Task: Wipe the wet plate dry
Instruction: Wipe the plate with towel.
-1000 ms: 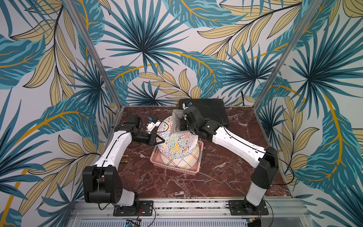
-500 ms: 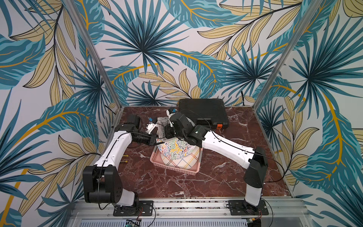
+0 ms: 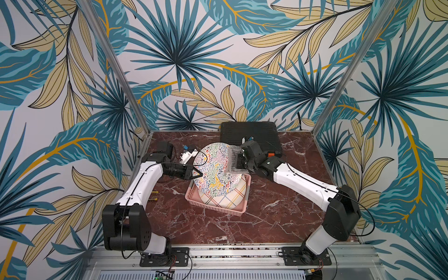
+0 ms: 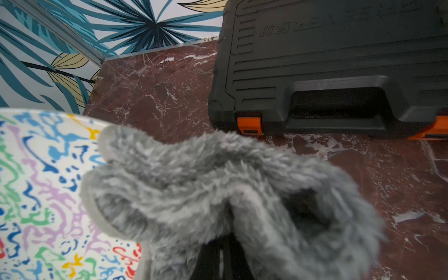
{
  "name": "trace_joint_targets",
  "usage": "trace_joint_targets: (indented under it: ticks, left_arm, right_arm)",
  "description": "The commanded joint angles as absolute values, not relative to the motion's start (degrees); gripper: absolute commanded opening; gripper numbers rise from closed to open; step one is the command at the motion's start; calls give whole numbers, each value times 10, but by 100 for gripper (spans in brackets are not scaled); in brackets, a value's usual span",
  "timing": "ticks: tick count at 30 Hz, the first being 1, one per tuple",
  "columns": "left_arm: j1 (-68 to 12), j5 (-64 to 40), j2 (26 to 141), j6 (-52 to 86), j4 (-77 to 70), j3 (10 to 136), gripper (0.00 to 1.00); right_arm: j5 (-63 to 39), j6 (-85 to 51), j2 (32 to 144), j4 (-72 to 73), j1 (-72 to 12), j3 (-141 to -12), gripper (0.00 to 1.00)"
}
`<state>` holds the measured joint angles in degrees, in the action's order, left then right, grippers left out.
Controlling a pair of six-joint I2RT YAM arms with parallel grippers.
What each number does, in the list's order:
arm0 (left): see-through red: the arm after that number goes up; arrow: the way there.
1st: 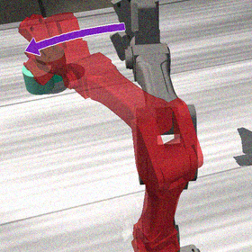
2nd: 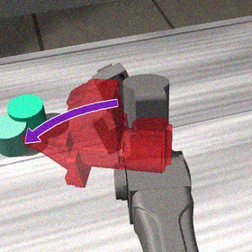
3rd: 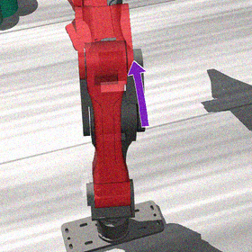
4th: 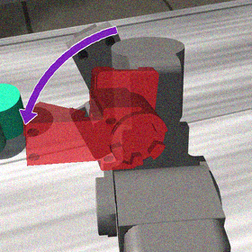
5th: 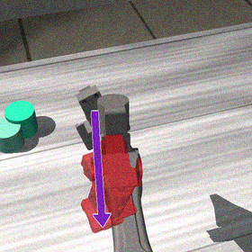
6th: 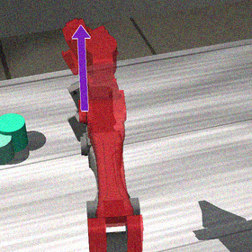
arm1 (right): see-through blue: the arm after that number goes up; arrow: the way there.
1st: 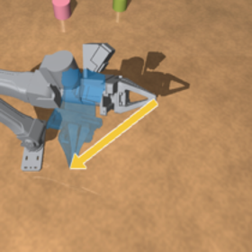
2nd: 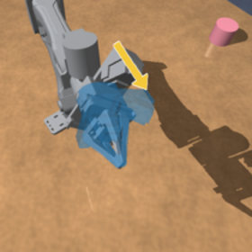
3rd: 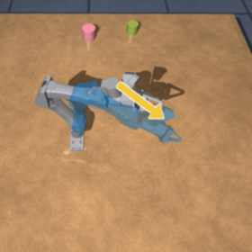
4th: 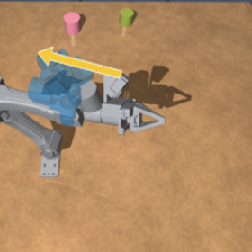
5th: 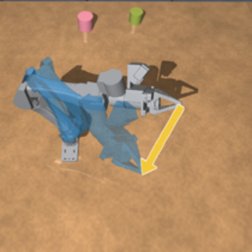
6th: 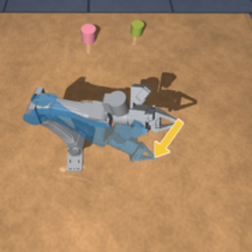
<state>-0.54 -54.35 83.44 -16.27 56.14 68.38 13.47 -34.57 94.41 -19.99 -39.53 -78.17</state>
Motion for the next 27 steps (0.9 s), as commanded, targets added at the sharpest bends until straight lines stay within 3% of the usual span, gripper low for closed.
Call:
trace_joint_targets:
  ticks: [1, 13, 27]
  left_arm:
    - [-10, -636, 799, -192, 544, 690, 0]
    - [-10, -634, 798, -190, 541, 687, 0]
    - [-10, -635, 797, -186, 537, 687, 0]
  right_arm:
    - [141, -348, 944, -211, -399, -765, 0]
    - [104, -311, 1056, -209, -544, -907, 0]
    - [41, -328, 1114, -233, -591, -936, 0]
